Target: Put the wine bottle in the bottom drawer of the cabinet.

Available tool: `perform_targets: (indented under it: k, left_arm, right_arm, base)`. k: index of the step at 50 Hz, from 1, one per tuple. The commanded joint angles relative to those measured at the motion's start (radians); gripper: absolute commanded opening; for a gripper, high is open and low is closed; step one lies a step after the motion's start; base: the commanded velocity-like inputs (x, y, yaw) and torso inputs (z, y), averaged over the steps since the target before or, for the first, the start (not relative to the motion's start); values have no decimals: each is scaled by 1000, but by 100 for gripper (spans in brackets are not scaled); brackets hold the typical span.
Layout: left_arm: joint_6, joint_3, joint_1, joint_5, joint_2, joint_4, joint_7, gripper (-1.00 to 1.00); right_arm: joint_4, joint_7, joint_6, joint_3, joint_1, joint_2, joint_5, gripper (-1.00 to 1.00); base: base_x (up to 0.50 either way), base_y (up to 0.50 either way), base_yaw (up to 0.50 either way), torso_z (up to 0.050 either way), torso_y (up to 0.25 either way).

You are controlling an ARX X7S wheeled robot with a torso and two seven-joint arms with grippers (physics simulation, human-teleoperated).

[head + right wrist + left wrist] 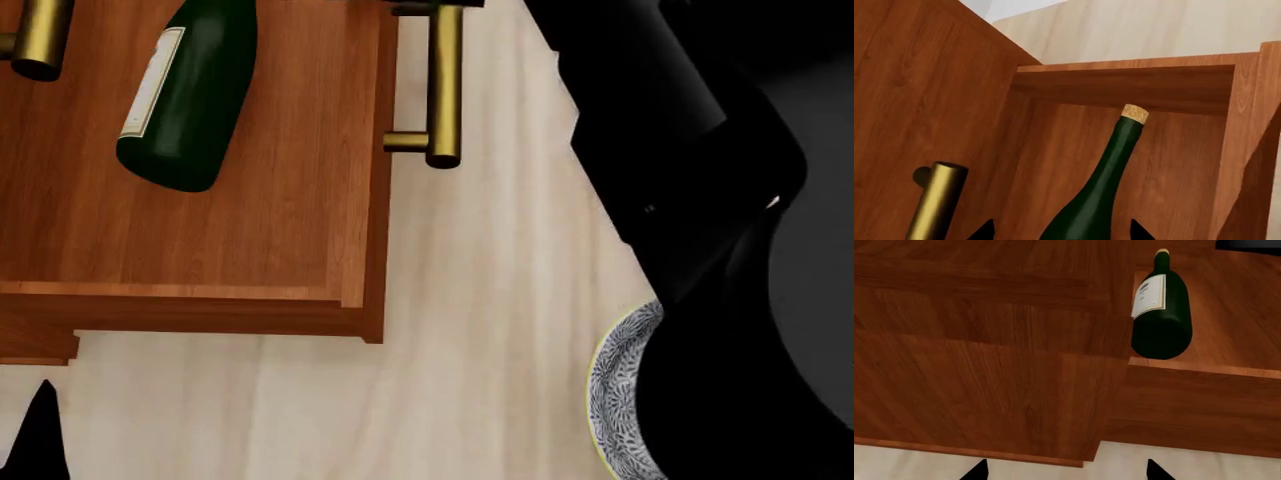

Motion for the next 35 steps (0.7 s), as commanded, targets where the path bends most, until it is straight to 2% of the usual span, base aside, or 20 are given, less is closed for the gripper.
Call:
perform_targets:
  k: [1,35]
  left_arm:
    - [-7,0,-4,-2,1,4,-1,100]
    - [-26,6,-12,1,10,6,-3,100]
  right_arm:
    - [49,-5,15,-126,24,0,-31,100]
    - [120,-120,15,-187,110,0,42,100]
  base:
    - [0,-3,-4,0,0]
    - [0,0,0,0,0]
